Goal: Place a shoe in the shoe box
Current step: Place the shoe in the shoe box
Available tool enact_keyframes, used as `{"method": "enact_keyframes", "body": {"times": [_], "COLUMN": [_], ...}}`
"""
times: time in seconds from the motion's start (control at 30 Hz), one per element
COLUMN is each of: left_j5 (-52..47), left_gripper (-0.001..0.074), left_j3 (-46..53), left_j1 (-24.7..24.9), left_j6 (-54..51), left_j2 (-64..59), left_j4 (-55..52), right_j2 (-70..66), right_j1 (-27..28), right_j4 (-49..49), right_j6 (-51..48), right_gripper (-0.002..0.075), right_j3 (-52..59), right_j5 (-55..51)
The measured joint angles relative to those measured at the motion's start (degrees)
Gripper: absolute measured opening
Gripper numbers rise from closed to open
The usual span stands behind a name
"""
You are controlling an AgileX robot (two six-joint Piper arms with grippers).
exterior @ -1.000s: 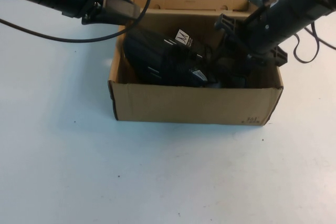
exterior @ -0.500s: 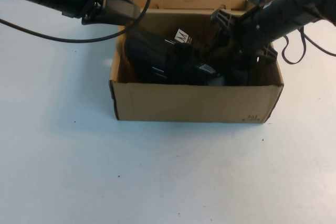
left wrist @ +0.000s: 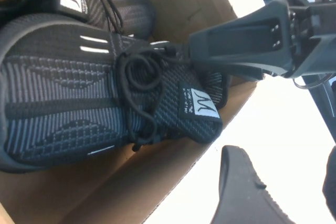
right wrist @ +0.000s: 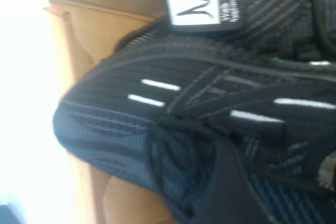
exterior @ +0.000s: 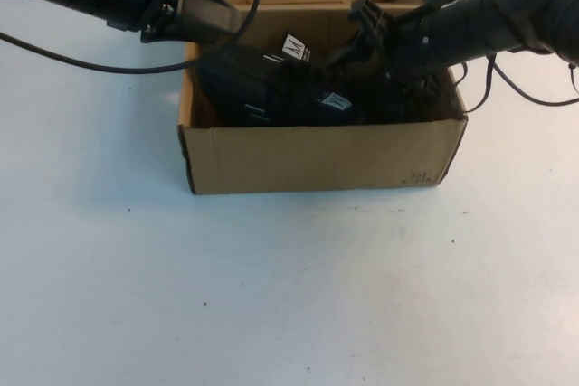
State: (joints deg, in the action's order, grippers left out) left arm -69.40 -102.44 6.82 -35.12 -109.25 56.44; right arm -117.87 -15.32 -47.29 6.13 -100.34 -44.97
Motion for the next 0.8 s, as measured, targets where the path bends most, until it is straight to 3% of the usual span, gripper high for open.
{"method": "enact_keyframes", "body": {"times": [0.8], "left_j5": [-0.07], "left_gripper": [0.0298], "left_j3": [0.00], "left_j1": [0.00], "left_j6": [0.00], "left_j2": [0.00], "left_j4": [-0.09], "right_j2": [-3.67], "right_j1": [0.00], "right_j4": [-4.69], "right_j6": [-3.71], "right_gripper": [0.0377], "right_j3": [0.00], "right_j5": [-2.98]}}
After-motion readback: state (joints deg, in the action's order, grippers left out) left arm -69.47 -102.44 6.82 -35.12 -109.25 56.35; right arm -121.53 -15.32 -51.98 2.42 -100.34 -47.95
